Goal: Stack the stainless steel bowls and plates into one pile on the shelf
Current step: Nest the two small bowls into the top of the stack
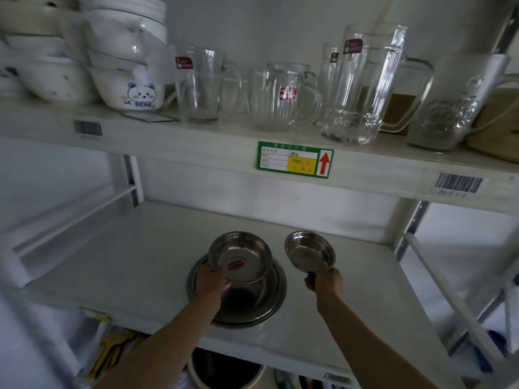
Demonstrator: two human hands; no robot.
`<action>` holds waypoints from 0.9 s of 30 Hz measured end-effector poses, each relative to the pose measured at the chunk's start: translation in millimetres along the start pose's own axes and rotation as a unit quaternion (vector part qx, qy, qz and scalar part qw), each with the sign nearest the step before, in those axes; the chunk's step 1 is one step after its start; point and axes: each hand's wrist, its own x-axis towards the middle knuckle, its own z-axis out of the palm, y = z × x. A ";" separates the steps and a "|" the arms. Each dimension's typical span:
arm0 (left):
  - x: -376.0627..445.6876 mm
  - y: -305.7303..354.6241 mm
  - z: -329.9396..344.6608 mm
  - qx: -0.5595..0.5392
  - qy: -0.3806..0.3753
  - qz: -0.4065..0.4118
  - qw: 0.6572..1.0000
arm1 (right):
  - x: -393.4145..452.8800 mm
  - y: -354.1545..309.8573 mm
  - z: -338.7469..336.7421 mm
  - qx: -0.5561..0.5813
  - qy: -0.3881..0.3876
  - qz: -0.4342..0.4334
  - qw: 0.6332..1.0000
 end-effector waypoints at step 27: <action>32.9 -8.5 -28.2 0.333 -0.045 0.018 0.942 | -60.5 11.0 91.9 -0.177 -0.175 0.034 0.968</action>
